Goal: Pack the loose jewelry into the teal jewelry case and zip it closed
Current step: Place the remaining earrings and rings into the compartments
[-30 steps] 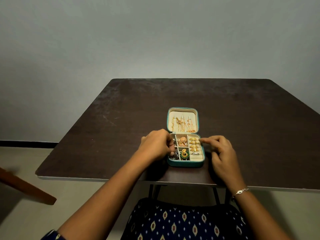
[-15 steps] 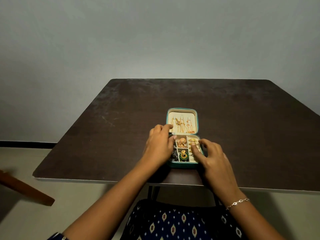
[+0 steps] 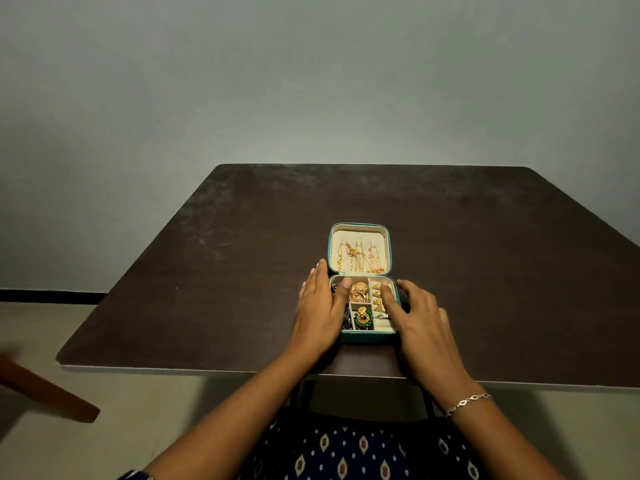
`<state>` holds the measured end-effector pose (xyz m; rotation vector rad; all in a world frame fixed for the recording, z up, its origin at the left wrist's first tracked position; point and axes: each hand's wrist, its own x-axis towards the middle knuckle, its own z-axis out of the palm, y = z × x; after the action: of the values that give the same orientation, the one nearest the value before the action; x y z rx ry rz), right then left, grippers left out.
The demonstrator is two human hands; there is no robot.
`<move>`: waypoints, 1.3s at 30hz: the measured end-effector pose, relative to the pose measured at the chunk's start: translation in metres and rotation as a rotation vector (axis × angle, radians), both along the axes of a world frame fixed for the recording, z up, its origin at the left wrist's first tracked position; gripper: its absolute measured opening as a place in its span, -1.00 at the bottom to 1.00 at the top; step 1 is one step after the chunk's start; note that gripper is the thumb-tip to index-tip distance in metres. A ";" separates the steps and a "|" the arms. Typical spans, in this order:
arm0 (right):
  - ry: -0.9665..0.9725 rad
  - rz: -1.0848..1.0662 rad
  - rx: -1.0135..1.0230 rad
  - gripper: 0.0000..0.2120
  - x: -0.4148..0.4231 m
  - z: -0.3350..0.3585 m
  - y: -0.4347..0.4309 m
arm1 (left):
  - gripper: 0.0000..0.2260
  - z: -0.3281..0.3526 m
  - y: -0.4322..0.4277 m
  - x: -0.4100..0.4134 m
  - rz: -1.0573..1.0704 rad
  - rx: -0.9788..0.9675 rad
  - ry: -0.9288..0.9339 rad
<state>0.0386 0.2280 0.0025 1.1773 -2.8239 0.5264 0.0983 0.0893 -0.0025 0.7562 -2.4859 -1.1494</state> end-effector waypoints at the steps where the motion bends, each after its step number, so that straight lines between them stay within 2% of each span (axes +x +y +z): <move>1: -0.038 0.004 0.037 -0.47 -0.001 -0.001 0.000 | -0.44 -0.001 0.000 0.000 0.003 -0.008 -0.017; 5: 0.071 0.041 0.221 -0.32 -0.004 0.004 0.000 | -0.42 -0.004 -0.001 -0.002 0.013 0.002 -0.051; 10: 0.032 0.018 0.126 -0.42 -0.004 0.001 -0.004 | -0.45 -0.005 -0.001 -0.002 0.004 -0.018 -0.037; 13: 0.028 0.030 0.101 -0.36 -0.005 -0.002 -0.003 | -0.44 -0.005 -0.001 -0.003 0.005 -0.004 -0.036; 15: -0.047 0.066 0.005 -0.29 -0.008 -0.003 0.000 | -0.41 -0.006 -0.003 -0.004 0.002 0.059 0.010; 16: -0.123 0.065 -0.119 -0.30 -0.010 -0.002 0.000 | -0.40 -0.005 -0.005 -0.005 0.009 0.112 0.047; 18: -0.305 0.044 -0.426 -0.40 -0.015 -0.001 0.000 | -0.40 -0.001 -0.007 -0.008 0.032 0.198 0.117; 20: -0.503 -0.006 -0.616 -0.53 -0.022 0.002 -0.005 | -0.43 0.002 -0.006 -0.012 0.048 0.260 0.168; 22: -0.697 -0.043 -0.711 -0.56 -0.028 0.004 -0.013 | -0.46 0.003 -0.003 -0.015 0.056 0.327 0.241; 25: -0.871 -0.044 -0.784 -0.56 -0.029 0.008 -0.024 | -0.41 0.002 0.000 -0.019 0.067 0.411 0.323; 31: -0.941 -0.043 -0.889 -0.77 -0.030 0.010 -0.022 | -0.55 0.002 0.013 -0.031 0.054 0.537 0.392; 39: -0.905 -0.133 -1.018 -0.70 -0.073 0.026 -0.004 | -0.51 0.018 0.033 -0.077 0.008 0.610 0.399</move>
<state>-0.0348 0.2236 0.0284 0.5633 -2.3307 2.5458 0.0217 0.1226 0.0151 0.5932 -1.8111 -1.8762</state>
